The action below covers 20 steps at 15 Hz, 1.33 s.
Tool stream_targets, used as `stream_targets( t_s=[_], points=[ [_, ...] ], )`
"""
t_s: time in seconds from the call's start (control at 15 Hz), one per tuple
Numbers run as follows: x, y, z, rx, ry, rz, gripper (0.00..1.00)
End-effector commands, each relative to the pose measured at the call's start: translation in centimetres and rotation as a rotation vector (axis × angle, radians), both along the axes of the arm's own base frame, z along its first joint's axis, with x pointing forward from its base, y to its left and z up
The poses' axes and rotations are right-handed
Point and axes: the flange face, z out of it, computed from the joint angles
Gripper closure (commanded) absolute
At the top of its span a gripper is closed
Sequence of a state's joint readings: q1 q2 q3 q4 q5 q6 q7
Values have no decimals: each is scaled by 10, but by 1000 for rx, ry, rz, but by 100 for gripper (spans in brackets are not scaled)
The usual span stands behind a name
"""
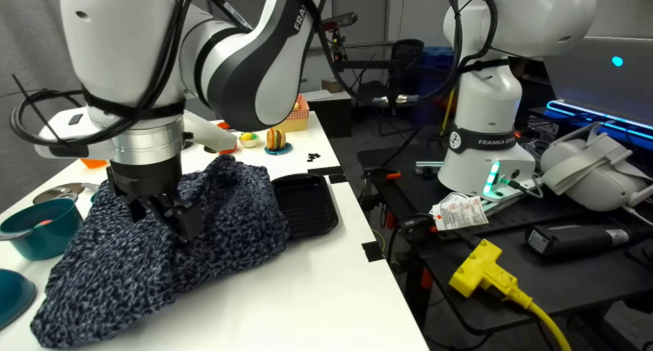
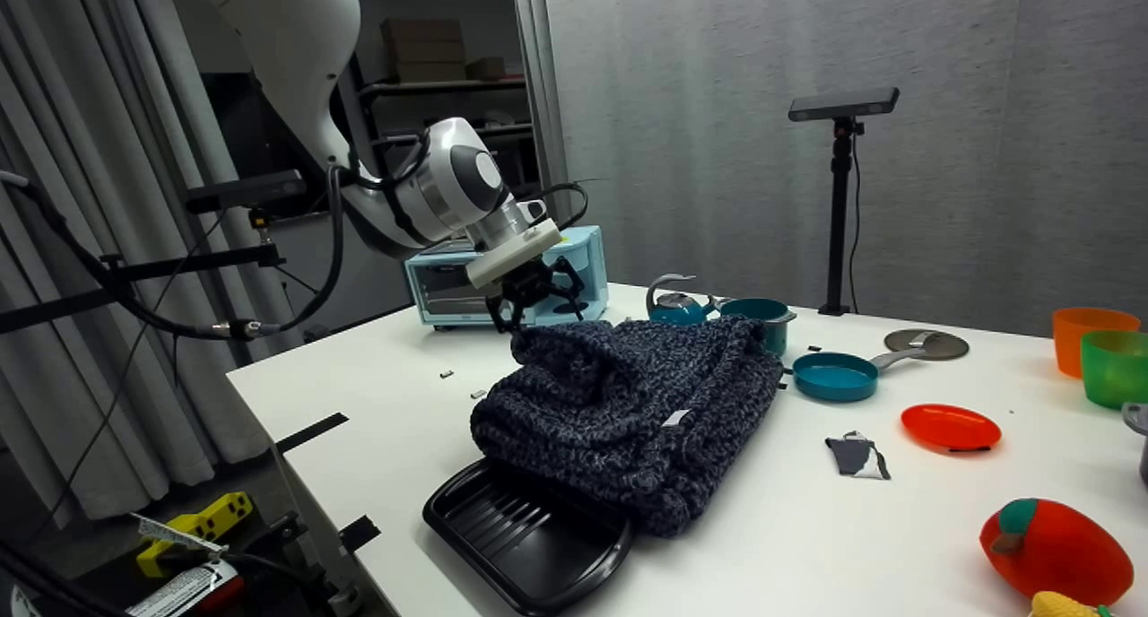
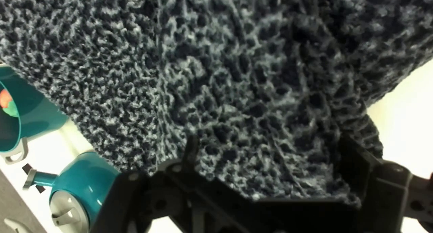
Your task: Fold the fleece
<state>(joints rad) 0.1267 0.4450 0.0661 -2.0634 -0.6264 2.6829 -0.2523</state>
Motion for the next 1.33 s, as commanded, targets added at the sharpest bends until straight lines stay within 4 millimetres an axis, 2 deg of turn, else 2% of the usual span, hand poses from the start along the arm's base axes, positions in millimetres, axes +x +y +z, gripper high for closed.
stream_targets(
  t_s=[0.0, 0.07, 0.2, 0.33, 0.53, 0.6, 0.73, 0.93, 1.2, 1.27],
  points=[
    [6, 2, -5, 10, 8, 20, 19],
    [6, 3, -6, 7, 6, 23, 35],
    [6, 2, -5, -7, 3, 22, 51],
    [8, -3, 7, -25, -22, 24, 67],
    [16, -25, 36, -65, -84, 28, 89],
    [22, -39, 47, -96, -111, 34, 97],
    [28, -63, 69, -164, -155, 63, 100],
    [35, -96, 94, -271, -213, 142, 99],
    [47, -142, 105, -451, -271, 173, 98],
    [49, -150, 104, -494, -272, 177, 69]
  ],
)
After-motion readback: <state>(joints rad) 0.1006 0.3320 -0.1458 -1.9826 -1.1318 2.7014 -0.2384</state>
